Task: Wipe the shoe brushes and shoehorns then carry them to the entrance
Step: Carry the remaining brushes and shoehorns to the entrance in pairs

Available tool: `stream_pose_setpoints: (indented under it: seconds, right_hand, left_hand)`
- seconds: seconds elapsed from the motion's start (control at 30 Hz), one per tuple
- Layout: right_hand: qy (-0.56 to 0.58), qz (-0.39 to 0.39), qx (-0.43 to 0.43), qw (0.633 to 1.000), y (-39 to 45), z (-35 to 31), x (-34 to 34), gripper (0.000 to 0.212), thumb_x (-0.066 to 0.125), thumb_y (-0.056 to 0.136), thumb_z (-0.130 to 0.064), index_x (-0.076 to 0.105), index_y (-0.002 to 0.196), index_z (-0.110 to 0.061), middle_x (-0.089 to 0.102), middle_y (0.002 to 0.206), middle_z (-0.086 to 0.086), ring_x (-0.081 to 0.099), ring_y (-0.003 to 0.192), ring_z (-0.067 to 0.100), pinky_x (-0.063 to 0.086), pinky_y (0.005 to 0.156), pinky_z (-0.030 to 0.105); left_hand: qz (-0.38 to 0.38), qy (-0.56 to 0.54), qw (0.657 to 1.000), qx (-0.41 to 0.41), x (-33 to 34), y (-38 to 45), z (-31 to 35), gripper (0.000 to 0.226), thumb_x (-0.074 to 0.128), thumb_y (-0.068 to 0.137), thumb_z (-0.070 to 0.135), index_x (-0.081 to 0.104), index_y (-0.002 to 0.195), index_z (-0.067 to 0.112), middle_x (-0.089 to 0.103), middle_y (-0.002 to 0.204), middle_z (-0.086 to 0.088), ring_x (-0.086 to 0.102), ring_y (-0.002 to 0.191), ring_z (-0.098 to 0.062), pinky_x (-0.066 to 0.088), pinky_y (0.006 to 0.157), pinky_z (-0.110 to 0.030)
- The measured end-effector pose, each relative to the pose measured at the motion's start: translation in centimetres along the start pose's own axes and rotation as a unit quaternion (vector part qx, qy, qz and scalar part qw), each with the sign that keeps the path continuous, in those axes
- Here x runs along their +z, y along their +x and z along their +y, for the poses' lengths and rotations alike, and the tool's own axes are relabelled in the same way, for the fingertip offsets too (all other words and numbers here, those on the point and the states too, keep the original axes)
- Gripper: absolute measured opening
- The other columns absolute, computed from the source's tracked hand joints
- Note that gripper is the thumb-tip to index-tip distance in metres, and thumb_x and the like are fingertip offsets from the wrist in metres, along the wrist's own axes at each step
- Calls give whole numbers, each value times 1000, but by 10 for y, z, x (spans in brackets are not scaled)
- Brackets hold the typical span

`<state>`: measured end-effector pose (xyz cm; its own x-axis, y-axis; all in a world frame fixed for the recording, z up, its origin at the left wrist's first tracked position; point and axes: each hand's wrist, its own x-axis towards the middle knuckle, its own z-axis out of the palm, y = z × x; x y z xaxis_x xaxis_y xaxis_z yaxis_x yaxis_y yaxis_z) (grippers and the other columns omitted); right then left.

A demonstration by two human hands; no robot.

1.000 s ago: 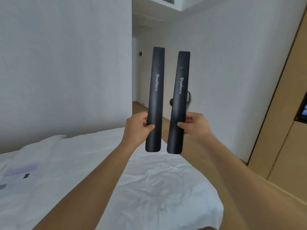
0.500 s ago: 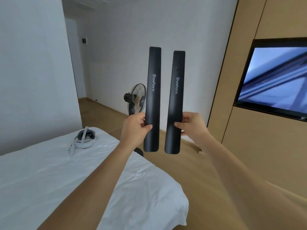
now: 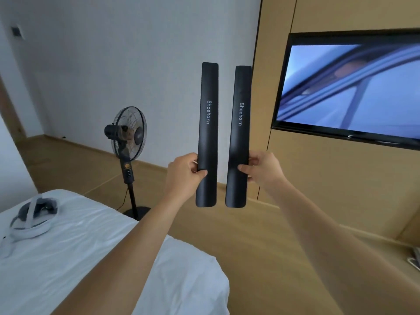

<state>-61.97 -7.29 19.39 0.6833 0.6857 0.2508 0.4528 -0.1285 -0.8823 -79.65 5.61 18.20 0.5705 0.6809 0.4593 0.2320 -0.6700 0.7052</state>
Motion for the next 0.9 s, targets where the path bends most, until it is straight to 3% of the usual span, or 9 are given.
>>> stream_pose_setpoints:
  seconds: [0.17,0.37,0.53,0.7,0.9]
  right_hand:
    - [-2,6,-5,1000,55,38,-24,27,71,90,-5,70,115,-13,75,98,1,73,90,19,63,72,31]
    - [25,-22,-27,999,135,79,-59,25,70,90,-4,71,113,-14,74,92,-7,71,85,8,58,59,18]
    - [37,-52,-39,997,202,98,-93,26,69,91,-2,71,114,-13,76,97,-1,72,88,12,61,66,24]
    - [57,-68,-50,995,261,114,-115,23,69,90,-1,71,106,-17,74,90,-7,71,84,7,56,58,16]
    - [75,-81,-49,993,324,138,-116,22,69,89,1,72,102,-16,76,90,-1,72,85,14,56,58,19]
  left_hand:
    - [-13,11,1000,0,53,41,3,12,72,84,14,67,94,14,73,78,-1,69,75,-20,59,71,-45]
    - [9,18,1000,-17,112,100,15,12,72,85,15,67,96,15,73,81,-1,69,77,-19,59,72,-45]
    - [48,30,998,-33,154,157,34,10,72,84,15,68,93,16,73,79,-1,69,77,-20,57,74,-46]
    - [66,30,997,-35,194,203,42,12,71,85,13,69,96,16,74,80,0,70,78,-19,58,75,-45]
    - [68,39,996,-31,232,258,31,8,71,84,14,68,92,15,73,77,0,68,76,-22,56,75,-45]
